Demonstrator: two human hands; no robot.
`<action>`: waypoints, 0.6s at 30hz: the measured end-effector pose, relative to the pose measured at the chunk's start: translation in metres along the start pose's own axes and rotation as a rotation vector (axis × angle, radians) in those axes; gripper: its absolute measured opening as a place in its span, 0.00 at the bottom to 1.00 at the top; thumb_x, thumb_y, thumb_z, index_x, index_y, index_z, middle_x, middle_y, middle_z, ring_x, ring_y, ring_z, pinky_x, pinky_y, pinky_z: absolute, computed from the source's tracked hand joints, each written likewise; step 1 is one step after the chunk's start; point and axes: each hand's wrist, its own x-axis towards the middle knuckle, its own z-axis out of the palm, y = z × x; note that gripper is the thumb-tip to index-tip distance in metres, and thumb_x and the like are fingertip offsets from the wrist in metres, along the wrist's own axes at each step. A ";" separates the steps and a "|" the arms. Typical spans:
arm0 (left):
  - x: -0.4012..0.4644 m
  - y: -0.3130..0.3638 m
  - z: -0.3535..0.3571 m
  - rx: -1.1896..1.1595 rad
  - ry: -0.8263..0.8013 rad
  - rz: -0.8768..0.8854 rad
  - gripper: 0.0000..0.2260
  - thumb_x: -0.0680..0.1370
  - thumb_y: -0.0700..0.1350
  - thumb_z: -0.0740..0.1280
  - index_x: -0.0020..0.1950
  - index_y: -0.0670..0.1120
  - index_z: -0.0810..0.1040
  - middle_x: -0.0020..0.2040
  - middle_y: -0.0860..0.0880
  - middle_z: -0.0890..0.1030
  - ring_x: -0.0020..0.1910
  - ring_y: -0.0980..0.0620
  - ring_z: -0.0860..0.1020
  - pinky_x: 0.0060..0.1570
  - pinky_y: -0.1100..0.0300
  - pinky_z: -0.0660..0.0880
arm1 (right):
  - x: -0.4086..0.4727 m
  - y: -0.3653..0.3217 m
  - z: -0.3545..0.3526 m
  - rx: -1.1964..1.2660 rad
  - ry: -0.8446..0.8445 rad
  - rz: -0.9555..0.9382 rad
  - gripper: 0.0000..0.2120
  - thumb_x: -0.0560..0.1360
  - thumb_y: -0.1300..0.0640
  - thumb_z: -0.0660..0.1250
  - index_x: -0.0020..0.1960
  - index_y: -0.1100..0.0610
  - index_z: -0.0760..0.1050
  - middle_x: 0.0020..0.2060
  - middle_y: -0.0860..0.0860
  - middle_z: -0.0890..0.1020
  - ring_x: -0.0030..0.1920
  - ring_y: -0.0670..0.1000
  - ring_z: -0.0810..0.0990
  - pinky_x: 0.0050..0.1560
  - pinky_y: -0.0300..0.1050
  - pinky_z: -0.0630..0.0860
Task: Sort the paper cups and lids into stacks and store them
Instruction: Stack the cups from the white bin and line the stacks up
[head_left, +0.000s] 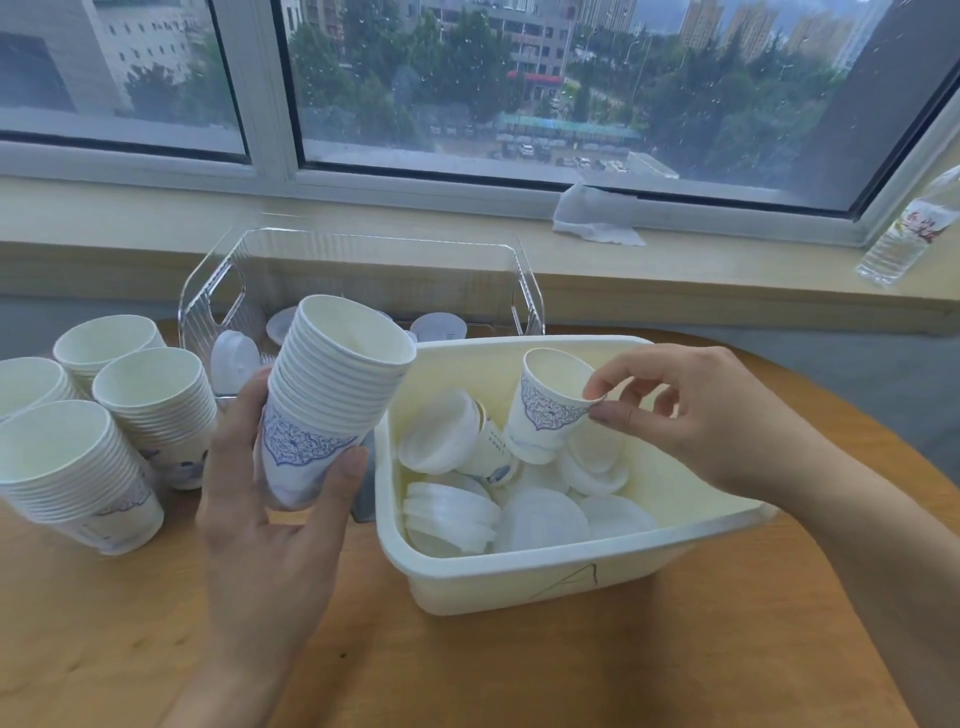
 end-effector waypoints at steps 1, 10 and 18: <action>0.000 0.001 0.000 -0.004 0.001 -0.010 0.29 0.76 0.57 0.71 0.75 0.65 0.65 0.70 0.66 0.74 0.69 0.62 0.74 0.68 0.66 0.70 | 0.000 -0.003 0.000 0.009 0.001 -0.002 0.02 0.76 0.44 0.74 0.47 0.40 0.83 0.45 0.38 0.85 0.48 0.44 0.82 0.47 0.43 0.78; 0.000 -0.003 -0.004 -0.031 -0.013 -0.095 0.30 0.73 0.60 0.73 0.75 0.65 0.69 0.66 0.56 0.78 0.66 0.51 0.78 0.64 0.49 0.76 | 0.008 -0.048 -0.018 0.407 0.244 -0.087 0.08 0.72 0.45 0.75 0.50 0.44 0.86 0.43 0.46 0.87 0.41 0.47 0.83 0.48 0.51 0.78; 0.003 -0.002 -0.005 -0.044 -0.053 -0.065 0.33 0.73 0.56 0.75 0.76 0.49 0.72 0.68 0.57 0.78 0.67 0.48 0.78 0.65 0.48 0.75 | 0.017 -0.092 -0.011 0.522 0.244 -0.150 0.07 0.73 0.49 0.75 0.50 0.48 0.86 0.44 0.49 0.87 0.42 0.49 0.82 0.47 0.54 0.78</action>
